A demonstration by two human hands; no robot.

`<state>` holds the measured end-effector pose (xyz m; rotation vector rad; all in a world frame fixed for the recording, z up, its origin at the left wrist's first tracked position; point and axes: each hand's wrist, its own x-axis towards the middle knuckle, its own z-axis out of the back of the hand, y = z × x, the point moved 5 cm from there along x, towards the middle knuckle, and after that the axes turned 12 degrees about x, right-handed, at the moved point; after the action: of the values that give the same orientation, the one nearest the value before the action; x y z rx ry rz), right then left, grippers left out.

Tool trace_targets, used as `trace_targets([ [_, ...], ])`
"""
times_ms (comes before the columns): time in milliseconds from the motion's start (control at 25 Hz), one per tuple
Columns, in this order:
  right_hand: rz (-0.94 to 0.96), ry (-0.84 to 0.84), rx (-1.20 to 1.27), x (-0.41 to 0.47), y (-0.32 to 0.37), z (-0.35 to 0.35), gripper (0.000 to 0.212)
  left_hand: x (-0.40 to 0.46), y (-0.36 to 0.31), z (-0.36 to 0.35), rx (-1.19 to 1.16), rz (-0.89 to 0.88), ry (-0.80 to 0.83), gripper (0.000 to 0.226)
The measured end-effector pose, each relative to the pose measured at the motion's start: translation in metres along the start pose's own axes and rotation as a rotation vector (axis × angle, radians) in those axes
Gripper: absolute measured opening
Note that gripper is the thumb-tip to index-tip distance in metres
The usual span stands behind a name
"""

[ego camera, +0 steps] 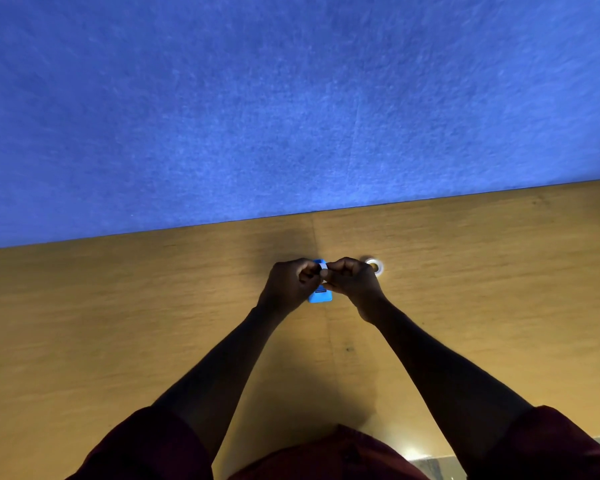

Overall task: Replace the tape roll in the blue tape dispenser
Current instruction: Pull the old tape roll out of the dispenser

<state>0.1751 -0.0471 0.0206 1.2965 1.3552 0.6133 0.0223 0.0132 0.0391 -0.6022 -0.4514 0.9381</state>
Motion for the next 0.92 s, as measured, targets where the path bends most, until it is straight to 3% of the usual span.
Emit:
trace_targets([
  [240,-0.060,0.047,0.031,0.003,0.001,0.000,0.034,-0.002,0.000,-0.001,0.032,-0.022,0.029,0.030],
  [520,-0.066,0.097,0.107,-0.001,-0.006,0.005,0.023,-0.007,0.008,-0.002,-0.084,0.028,0.051,0.022],
  [920,0.030,0.127,-0.056,0.001,0.009,0.003,0.026,0.000,0.009,-0.004,-0.197,0.035,0.093,0.041],
])
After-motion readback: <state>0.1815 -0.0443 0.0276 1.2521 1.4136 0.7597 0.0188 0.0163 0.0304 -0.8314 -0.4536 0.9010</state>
